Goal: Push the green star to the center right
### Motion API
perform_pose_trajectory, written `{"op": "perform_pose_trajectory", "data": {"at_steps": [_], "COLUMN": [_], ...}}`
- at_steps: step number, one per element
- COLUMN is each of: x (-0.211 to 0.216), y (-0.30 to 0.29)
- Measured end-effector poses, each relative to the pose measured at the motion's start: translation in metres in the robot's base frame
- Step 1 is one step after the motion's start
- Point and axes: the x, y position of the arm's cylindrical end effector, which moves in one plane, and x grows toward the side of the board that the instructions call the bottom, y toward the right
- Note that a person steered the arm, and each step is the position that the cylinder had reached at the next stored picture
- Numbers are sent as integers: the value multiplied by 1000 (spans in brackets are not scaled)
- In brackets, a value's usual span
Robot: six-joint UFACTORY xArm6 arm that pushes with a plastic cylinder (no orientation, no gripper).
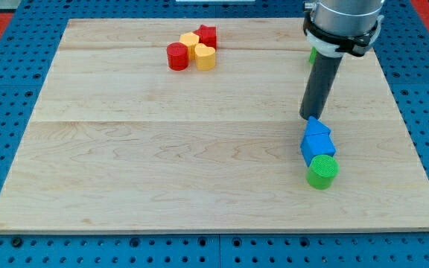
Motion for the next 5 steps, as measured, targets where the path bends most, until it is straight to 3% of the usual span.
{"op": "perform_pose_trajectory", "data": {"at_steps": [1,2,4,5], "x": [-27,-89,-180,-165], "y": [79,100,40,17]}}
